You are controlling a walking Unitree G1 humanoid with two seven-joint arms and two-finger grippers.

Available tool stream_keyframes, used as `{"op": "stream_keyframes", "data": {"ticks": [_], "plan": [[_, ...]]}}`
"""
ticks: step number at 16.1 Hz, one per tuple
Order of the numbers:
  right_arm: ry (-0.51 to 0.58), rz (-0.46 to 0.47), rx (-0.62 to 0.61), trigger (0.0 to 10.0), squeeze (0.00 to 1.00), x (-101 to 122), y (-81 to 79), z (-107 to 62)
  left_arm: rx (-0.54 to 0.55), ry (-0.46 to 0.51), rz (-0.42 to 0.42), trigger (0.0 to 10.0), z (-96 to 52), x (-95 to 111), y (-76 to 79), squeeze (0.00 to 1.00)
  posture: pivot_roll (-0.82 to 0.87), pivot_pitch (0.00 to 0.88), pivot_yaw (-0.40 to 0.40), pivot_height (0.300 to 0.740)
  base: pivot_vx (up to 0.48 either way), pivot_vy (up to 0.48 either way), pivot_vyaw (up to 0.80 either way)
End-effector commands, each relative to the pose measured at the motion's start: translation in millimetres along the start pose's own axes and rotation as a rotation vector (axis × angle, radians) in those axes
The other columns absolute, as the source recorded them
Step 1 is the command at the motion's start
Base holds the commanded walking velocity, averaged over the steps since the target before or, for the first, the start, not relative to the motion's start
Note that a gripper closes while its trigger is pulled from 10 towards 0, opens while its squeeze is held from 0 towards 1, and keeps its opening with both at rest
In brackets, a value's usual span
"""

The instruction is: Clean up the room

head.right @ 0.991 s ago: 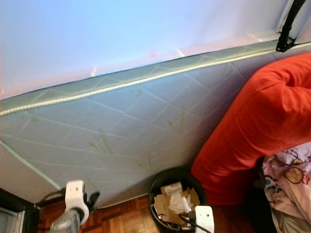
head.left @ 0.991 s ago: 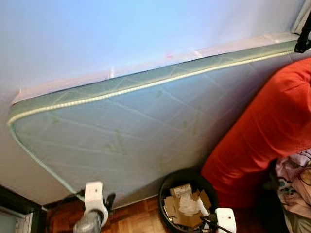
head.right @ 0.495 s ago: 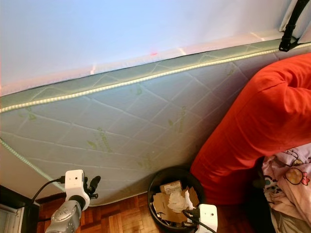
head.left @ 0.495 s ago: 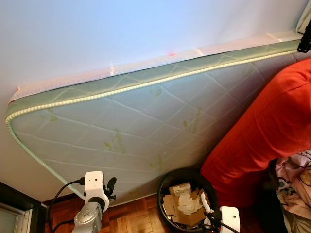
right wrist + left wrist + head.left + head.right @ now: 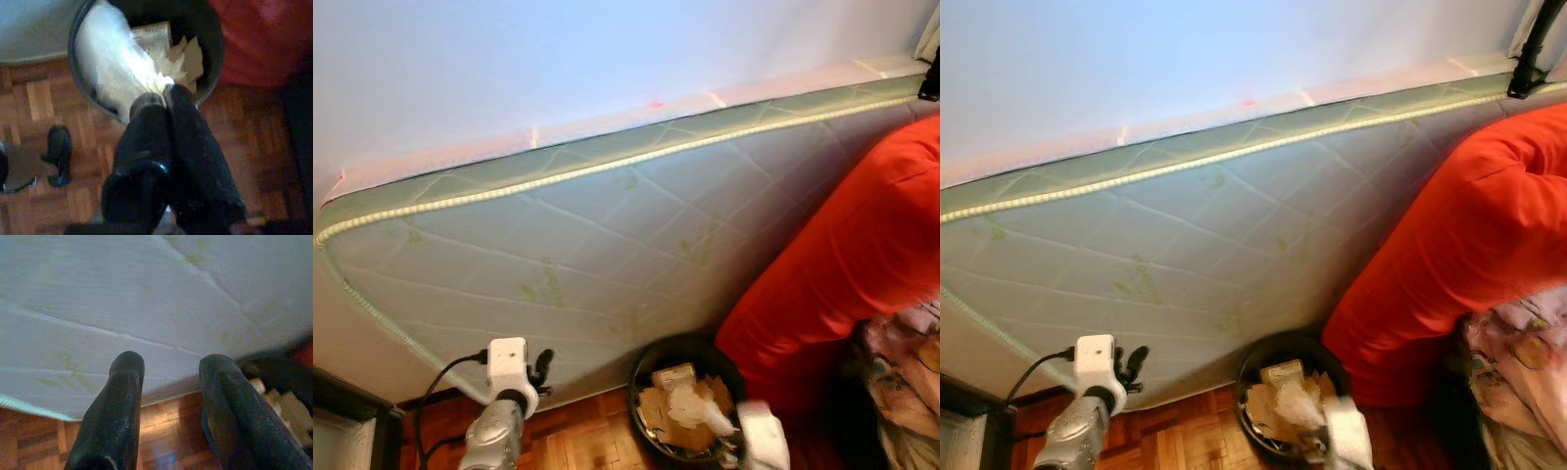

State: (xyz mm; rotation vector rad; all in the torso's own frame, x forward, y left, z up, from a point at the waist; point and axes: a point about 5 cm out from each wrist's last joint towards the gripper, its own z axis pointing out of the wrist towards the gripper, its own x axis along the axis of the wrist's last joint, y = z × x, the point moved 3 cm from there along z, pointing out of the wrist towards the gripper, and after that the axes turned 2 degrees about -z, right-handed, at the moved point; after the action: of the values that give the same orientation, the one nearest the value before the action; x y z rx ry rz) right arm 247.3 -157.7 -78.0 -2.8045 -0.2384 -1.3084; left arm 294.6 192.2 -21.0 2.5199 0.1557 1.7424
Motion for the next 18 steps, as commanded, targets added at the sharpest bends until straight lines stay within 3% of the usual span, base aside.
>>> {"op": "stream_keyframes", "data": {"ticks": [1,4,6,10,14,18], "plan": [[0.129,0.002,-0.001,10.0,0.0,48,1.0,10.8,-0.013,0.002,-0.002,10.0,-2.0,-3,3.2,0.0,0.06,0.134,0.024,0.74,0.0,0.0,0.0],[0.152,0.048,-0.06,10.0,0.0,46,9.7,8.5,-0.031,0.021,0.004,10.0,-2.7,0,6.0,0.0,0.05,0.134,0.027,0.74,0.0,0.0,0.0],[0.182,0.143,-0.088,10.0,0.0,52,15.6,8.4,-0.045,0.04,0.006,10.0,-2.4,3,9.0,0.0,0.06,0.132,0.029,0.74,0.0,0.0,0.0],[0.251,0.154,-0.068,10.0,0.0,63,16.3,7.6,-0.022,0.123,0.0,10.0,-7.8,13,5.7,0.0,0.06,0.128,0.022,0.74,0.0,0.0,0.0],[0.301,0.172,-0.051,10.0,0.0,51,18.1,-0.9,0.004,0.211,-0.005,10.0,-18.3,23,-0.5,0.0,0.05,0.126,0.024,0.74,0.0,0.0,0.0],[0.391,0.161,-0.021,10.0,0.0,70,13.2,-1.0,-0.011,0.251,-0.009,10.0,-13.8,38,8.7,0.0,0.04,0.102,0.026,0.74,0.0,0.0,0.0]]}}
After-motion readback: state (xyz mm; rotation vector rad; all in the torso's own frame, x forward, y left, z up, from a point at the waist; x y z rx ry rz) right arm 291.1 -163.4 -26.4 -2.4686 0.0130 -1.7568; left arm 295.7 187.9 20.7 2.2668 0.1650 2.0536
